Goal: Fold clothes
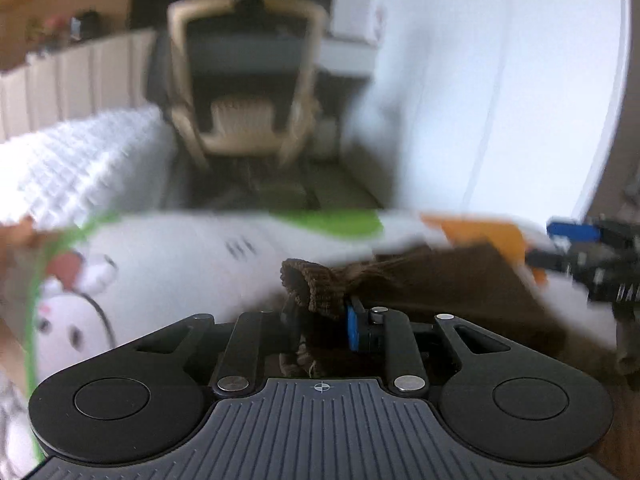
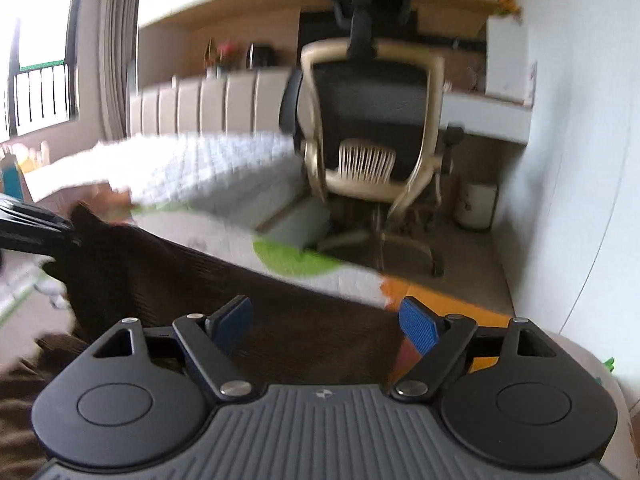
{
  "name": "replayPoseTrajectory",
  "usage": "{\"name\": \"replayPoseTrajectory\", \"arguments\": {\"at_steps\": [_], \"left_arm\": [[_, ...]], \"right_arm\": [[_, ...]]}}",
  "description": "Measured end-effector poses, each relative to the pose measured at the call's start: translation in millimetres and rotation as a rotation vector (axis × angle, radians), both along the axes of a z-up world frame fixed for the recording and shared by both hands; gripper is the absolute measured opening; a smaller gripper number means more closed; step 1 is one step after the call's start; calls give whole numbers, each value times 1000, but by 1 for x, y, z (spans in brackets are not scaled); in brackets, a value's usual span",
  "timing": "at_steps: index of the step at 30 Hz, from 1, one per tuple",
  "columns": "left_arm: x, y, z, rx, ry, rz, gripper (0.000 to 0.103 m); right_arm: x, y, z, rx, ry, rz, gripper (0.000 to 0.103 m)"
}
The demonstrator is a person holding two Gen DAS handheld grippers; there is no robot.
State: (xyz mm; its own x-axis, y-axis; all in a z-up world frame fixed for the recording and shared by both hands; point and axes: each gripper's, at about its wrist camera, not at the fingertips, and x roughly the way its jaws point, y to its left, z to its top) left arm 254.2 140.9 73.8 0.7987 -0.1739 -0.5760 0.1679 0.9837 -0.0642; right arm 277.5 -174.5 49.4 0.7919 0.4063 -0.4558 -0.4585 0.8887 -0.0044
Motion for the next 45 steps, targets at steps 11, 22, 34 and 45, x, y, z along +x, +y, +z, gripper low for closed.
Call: {"name": "replayPoseTrajectory", "arguments": {"at_steps": [11, 22, 34, 45], "left_arm": [[-19, 46, -35, -24, 107, 45, 86], [-24, 60, -8, 72, 80, 176, 94], [-39, 48, 2, 112, 60, 139, 99], [-1, -73, -33, 171, 91, -252, 99]], "right_arm": [[16, 27, -8, -133, 56, 33, 68], [-13, 181, -40, -106, 194, 429, 60], [8, 74, 4, 203, 155, 219, 18], [18, -150, 1, 403, 90, -314, 21]]}}
